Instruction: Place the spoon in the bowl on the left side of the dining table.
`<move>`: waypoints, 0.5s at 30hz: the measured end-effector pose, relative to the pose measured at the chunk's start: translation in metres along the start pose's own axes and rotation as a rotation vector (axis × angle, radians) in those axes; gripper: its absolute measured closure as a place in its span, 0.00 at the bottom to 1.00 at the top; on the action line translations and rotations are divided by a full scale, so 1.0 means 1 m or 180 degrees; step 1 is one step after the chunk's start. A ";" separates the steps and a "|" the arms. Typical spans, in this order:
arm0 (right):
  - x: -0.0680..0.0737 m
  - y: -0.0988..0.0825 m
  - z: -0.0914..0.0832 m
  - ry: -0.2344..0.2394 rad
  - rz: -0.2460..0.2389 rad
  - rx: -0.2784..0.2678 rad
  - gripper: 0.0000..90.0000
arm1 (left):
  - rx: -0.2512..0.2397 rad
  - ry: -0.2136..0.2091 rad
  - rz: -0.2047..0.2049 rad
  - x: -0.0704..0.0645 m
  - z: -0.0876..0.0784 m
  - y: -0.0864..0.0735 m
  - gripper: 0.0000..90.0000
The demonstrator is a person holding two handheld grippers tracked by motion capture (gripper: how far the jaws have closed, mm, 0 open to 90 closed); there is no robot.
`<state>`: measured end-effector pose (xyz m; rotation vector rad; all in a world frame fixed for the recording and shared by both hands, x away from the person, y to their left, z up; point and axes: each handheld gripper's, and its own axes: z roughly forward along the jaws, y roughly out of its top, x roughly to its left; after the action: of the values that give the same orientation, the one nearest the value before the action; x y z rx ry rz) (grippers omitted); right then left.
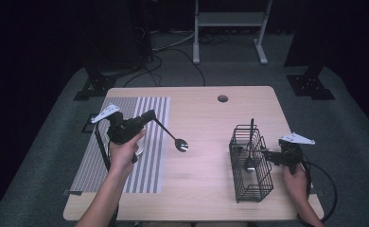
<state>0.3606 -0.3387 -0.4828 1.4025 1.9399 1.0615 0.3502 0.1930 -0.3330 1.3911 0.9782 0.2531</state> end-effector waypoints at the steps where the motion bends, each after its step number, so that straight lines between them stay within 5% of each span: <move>1: 0.000 0.000 0.000 0.0000 0.0000 0.0000 0.15 | 0.0000 0.0000 0.0000 0.000 0.000 0.000 0.99; 15: 0.000 0.000 0.000 -0.0002 -0.0004 0.0013 0.15 | -0.0083 0.0133 -0.0042 0.011 -0.008 0.003 0.99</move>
<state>0.3611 -0.3384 -0.4829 1.4036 1.9432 1.0569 0.3523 0.2072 -0.3340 1.3598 1.0150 0.2852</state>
